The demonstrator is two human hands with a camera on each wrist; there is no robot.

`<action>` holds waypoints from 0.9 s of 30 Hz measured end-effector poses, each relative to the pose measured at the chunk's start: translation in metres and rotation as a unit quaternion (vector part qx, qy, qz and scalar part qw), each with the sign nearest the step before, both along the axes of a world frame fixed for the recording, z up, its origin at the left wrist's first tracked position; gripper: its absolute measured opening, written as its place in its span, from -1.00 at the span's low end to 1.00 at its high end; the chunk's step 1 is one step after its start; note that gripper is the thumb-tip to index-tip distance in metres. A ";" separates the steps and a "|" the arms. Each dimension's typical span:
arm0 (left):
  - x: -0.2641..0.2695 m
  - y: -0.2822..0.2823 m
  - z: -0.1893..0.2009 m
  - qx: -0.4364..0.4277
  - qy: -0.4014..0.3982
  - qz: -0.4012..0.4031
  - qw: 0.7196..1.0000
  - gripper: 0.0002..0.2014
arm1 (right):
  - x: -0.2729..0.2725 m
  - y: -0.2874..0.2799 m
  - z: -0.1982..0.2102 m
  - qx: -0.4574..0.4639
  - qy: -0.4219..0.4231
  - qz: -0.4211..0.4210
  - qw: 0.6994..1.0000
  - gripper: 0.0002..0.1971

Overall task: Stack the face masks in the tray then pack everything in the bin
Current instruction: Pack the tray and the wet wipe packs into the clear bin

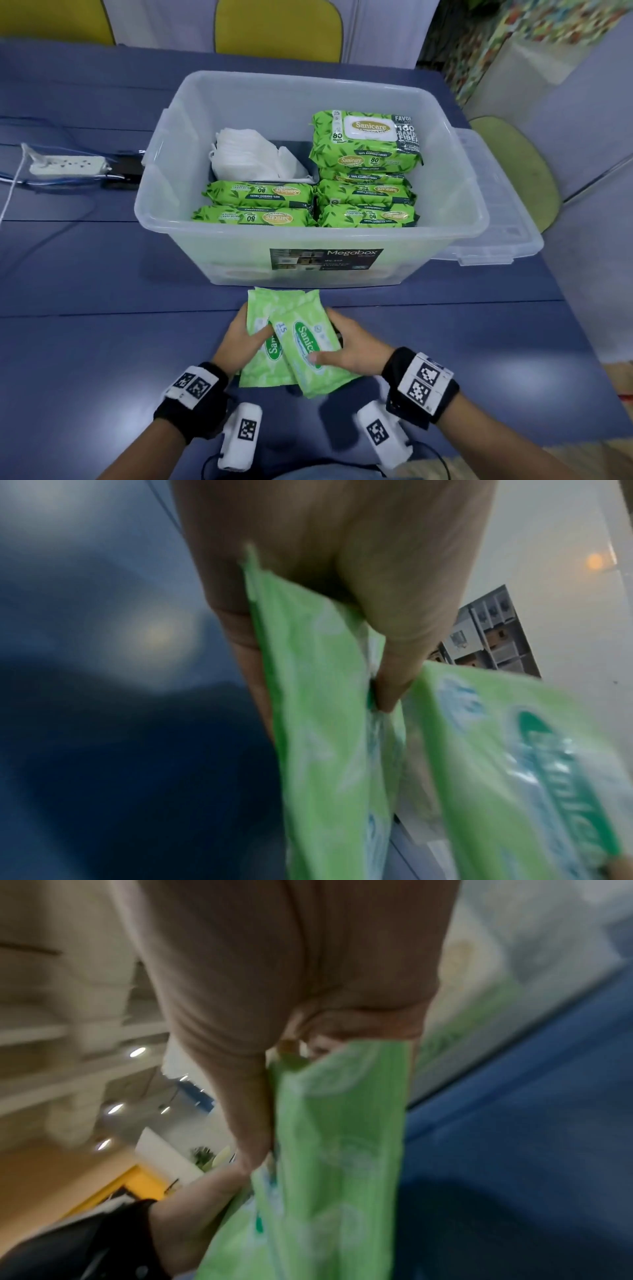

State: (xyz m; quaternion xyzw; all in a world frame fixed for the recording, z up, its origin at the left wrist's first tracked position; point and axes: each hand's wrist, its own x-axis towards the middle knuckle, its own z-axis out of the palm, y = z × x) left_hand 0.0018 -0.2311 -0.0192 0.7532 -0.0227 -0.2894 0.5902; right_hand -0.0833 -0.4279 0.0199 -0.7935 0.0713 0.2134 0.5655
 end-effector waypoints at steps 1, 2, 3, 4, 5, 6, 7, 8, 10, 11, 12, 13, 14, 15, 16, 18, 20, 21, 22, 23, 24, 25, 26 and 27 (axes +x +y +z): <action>0.005 0.004 -0.001 0.008 -0.012 -0.026 1.000 -0.62 | 0.002 -0.003 0.005 -0.066 -0.022 0.055 0.996 -0.39; 0.009 0.007 -0.002 0.017 -0.023 -0.060 0.998 -0.60 | 0.004 -0.006 0.011 -0.123 -0.044 0.102 0.986 -0.39; 0.013 0.011 -0.001 0.022 -0.034 -0.099 0.994 -0.57 | 0.007 -0.010 0.020 -0.170 -0.059 0.145 0.973 -0.41; 0.016 0.015 0.002 0.025 -0.041 -0.137 0.989 -0.54 | 0.011 -0.012 0.031 -0.208 -0.067 0.184 0.958 -0.46; 0.018 0.017 0.005 0.026 -0.042 -0.171 0.984 -0.51 | 0.015 -0.013 0.042 -0.238 -0.068 0.221 0.943 -0.53; 0.020 0.019 0.007 0.029 -0.037 -0.194 0.980 -0.49 | 0.017 -0.013 0.052 -0.263 -0.070 0.254 0.928 -0.59; 0.021 0.020 0.008 0.031 -0.031 -0.214 0.976 -0.48 | 0.020 -0.009 0.059 -0.288 -0.079 0.281 0.912 -0.62; 0.022 0.019 0.010 0.040 -0.031 -0.236 0.970 -0.48 | 0.021 -0.005 0.064 -0.311 -0.089 0.301 0.897 -0.64; 0.023 0.015 0.012 0.064 -0.069 -0.286 0.954 -0.42 | 0.025 0.008 0.062 -0.340 -0.102 0.321 0.878 -0.63; 0.021 0.011 0.013 0.074 -0.091 -0.311 0.943 -0.40 | 0.026 0.016 0.059 -0.348 -0.101 0.321 0.875 -0.62; 0.019 0.007 0.014 0.085 -0.109 -0.333 0.933 -0.43 | 0.028 0.023 0.053 -0.354 -0.096 0.314 0.876 -0.60; 0.017 0.002 0.016 0.102 -0.129 -0.355 0.920 -0.51 | 0.030 0.028 0.046 -0.359 -0.097 0.297 0.880 -0.58; 0.015 -0.002 0.017 0.125 -0.146 -0.374 0.907 -0.59 | 0.030 0.030 0.038 -0.364 -0.097 0.275 0.884 -0.56; 0.015 -0.005 0.018 0.148 -0.152 -0.388 0.897 -0.62 | 0.030 0.032 0.030 -0.368 -0.099 0.256 0.888 -0.54; 0.015 -0.006 0.019 0.164 -0.146 -0.396 0.892 -0.60 | 0.029 0.032 0.024 -0.368 -0.101 0.236 0.894 -0.52; 0.014 -0.007 0.021 0.187 -0.118 -0.412 0.884 -0.44 | 0.024 0.030 0.011 -0.357 -0.126 0.188 0.906 -0.43; 0.015 -0.009 0.027 0.200 -0.125 -0.440 0.866 -0.30 | 0.017 0.028 -0.001 -0.351 -0.195 0.147 0.904 -0.32; 0.015 -0.010 0.030 0.216 -0.150 -0.455 0.851 -0.24 | 0.013 0.027 -0.006 -0.358 -0.211 0.120 0.902 -0.27; 0.015 -0.011 0.029 0.237 -0.183 -0.466 0.832 -0.19 | 0.011 0.027 -0.012 -0.364 -0.204 0.091 0.904 -0.24; 0.016 -0.012 0.029 0.246 -0.213 -0.472 0.819 -0.16 | 0.009 0.025 -0.016 -0.372 -0.209 0.066 0.902 -0.22; 0.016 -0.013 0.028 0.252 -0.234 -0.473 0.811 -0.15 | 0.008 0.022 -0.020 -0.363 -0.208 0.044 0.907 -0.19; 0.015 -0.015 0.026 0.259 -0.246 -0.475 0.804 -0.14 | 0.007 0.018 -0.024 -0.341 -0.203 0.013 0.918 -0.13; 0.013 -0.017 0.024 0.263 -0.264 -0.475 0.797 -0.14 | 0.005 0.013 -0.029 -0.303 -0.187 -0.015 0.934 -0.06; 0.011 -0.019 0.023 0.266 -0.283 -0.474 0.790 -0.15 | 0.004 0.008 -0.032 -0.250 -0.169 -0.034 0.953 0.01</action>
